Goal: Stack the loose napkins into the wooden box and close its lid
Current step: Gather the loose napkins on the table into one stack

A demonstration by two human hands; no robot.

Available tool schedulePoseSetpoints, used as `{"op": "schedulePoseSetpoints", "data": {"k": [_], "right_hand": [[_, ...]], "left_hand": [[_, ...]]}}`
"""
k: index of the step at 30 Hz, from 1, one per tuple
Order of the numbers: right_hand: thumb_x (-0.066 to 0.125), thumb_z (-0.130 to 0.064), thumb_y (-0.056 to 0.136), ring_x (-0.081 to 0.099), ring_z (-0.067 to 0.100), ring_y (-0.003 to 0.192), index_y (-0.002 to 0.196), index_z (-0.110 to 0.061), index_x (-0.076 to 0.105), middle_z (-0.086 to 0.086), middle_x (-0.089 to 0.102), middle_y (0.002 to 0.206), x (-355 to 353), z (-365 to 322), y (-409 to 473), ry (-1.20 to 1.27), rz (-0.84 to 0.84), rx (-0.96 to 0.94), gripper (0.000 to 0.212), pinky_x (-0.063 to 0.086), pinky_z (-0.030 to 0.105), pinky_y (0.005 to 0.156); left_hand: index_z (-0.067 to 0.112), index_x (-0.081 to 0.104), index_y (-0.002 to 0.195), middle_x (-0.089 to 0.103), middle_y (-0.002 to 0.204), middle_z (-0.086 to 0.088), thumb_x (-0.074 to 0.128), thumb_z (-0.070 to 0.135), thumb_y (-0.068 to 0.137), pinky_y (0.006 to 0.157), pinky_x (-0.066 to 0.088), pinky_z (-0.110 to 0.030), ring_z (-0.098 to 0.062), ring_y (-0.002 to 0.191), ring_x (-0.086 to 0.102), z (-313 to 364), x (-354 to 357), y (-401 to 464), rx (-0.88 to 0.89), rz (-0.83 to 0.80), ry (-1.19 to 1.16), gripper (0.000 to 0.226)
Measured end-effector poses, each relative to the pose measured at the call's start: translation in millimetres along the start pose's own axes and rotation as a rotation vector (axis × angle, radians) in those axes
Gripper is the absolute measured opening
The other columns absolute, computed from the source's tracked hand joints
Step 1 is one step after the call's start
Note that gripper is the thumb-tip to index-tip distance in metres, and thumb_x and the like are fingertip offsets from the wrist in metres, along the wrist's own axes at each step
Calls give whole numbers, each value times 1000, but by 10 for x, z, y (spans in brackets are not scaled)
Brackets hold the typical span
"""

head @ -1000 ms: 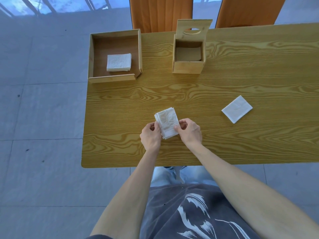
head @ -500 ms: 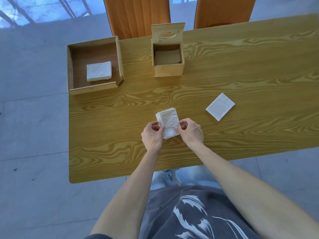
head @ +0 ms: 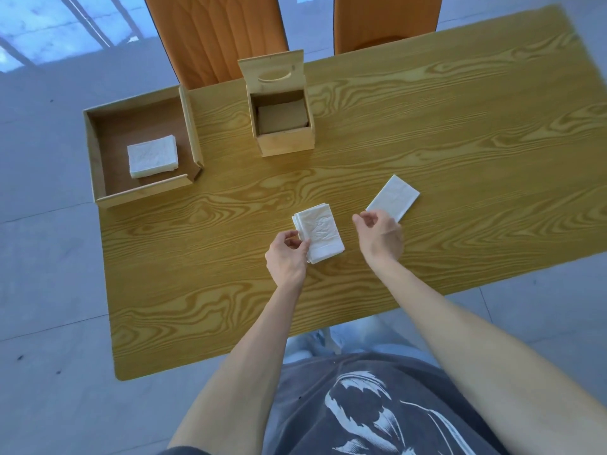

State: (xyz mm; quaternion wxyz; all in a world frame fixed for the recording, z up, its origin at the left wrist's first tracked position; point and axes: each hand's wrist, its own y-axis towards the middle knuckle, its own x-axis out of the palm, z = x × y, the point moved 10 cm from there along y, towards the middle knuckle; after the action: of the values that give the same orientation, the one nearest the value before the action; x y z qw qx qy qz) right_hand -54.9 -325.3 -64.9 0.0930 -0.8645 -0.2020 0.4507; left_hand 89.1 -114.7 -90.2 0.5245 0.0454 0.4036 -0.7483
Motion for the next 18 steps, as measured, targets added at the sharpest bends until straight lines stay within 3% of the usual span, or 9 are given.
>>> {"op": "schedulePoseSetpoints", "data": {"k": [3,6,10,14,18], "right_hand": [[61,-41,91,63,20,93,115,-17,63,0,69,107,-197,154,171,109,110,152,34,47,32,76],[58,-45,93,62,25,104,129,-17,49,3,58,125,-211,357,265,139,115,299,48,50,41,88],[60,-47,92,62,31,105,134,-12,38,11,54,130,-200,559,288,170,128,446,59,44,38,77],[64,-44,89,52,23,87,122,-14,48,10,55,127,-194,607,324,180,138,468,46,41,36,73],[65,-42,87,59,26,90,107,-17,62,8,54,126,-170,641,349,178,129,468,32,51,37,80]], "left_hand": [[20,71,108,69,80,12,82,26,83,84,62,-43,-18,84,74,6,7,5,-5,3,-5,28],[21,71,107,71,83,10,83,27,82,83,62,-44,-20,82,75,-2,7,9,-15,7,-19,29],[21,71,107,72,85,8,83,27,83,83,63,-43,-17,83,74,-16,12,6,-14,10,-24,28],[21,71,107,72,85,8,82,26,83,81,63,-43,-19,81,75,-15,13,-1,-13,10,-33,27],[21,71,108,73,85,8,82,26,83,80,63,-43,-19,80,75,-29,12,-4,-11,10,-34,28]]}}
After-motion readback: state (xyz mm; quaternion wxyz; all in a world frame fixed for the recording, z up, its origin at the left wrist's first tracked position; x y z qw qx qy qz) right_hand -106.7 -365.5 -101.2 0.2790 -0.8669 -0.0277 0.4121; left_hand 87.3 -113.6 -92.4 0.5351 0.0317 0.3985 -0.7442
